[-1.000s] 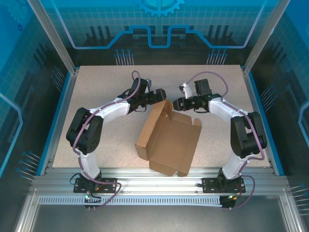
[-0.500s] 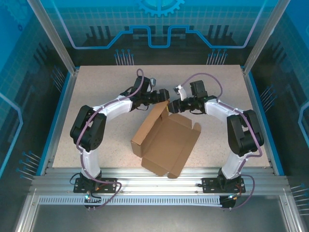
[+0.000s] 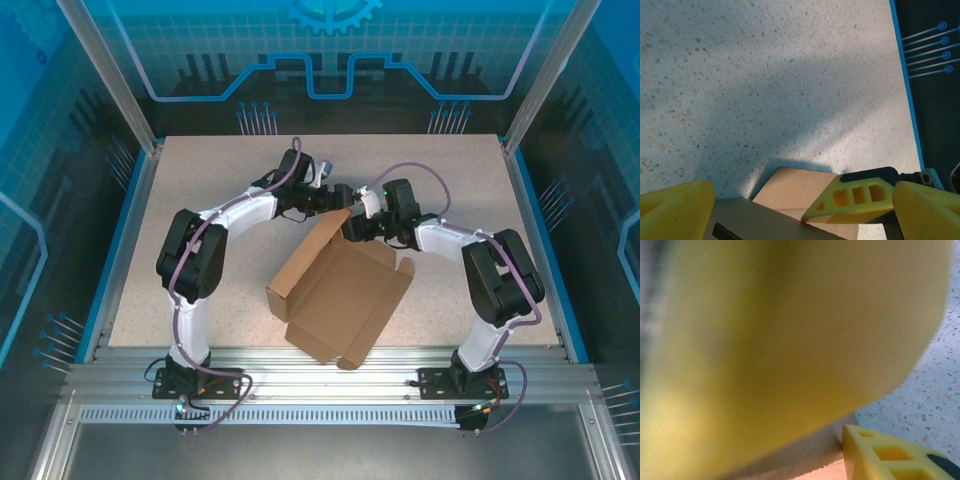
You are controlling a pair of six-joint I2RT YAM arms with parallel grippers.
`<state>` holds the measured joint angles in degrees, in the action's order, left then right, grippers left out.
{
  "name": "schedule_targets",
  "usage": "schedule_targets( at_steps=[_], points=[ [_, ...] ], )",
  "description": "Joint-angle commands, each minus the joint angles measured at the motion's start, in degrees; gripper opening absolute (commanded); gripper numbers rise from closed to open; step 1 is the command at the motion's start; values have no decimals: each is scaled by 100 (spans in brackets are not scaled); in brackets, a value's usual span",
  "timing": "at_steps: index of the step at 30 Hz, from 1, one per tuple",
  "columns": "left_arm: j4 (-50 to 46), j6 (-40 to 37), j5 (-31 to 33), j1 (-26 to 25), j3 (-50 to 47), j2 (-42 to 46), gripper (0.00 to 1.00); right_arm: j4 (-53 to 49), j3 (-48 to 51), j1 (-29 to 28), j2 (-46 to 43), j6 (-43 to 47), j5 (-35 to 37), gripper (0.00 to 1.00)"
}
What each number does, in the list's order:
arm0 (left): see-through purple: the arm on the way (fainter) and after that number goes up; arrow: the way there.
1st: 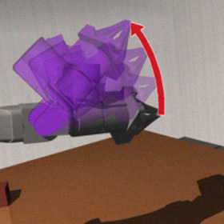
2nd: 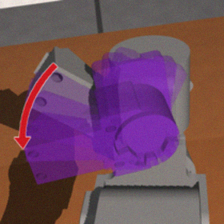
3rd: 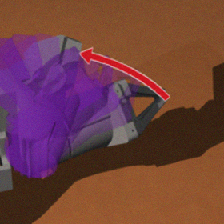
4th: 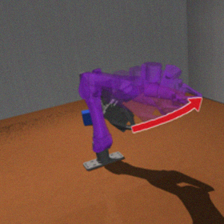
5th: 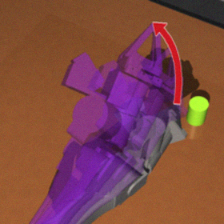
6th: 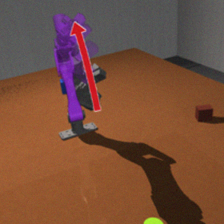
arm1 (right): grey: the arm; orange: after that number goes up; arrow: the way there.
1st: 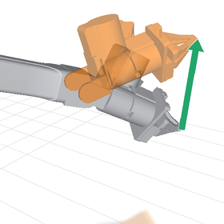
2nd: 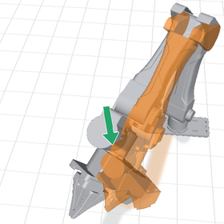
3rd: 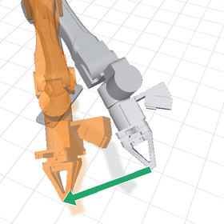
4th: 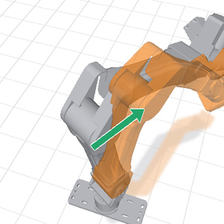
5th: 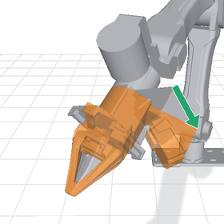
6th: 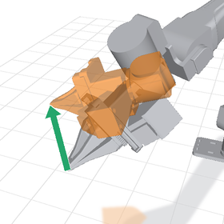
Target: Fold the paper box
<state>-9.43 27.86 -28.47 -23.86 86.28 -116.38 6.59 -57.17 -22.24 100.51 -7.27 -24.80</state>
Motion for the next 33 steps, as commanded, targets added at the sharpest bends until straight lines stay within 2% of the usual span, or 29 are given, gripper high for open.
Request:
schedule_targets(
  at_steps=[1,11,19,28,33],
  points=[
    [-603,-443,-691,49,291,-273,92,305,156,-274,-62,35,628,44],
    [-1073,-709,-1272,144,752,-539,92,821,330,-540,-130,-42,1560,40],
    [-1327,-834,-1354,164,917,-581,92,1011,255,-693,-41,-146,2275,34],
    [-1392,-814,-1337,162,943,-606,92,970,250,-899,31,-108,3183,32],
    [-1397,-815,-1309,162,899,-546,92,1105,322,-984,12,-139,3447,32]
  ],
)
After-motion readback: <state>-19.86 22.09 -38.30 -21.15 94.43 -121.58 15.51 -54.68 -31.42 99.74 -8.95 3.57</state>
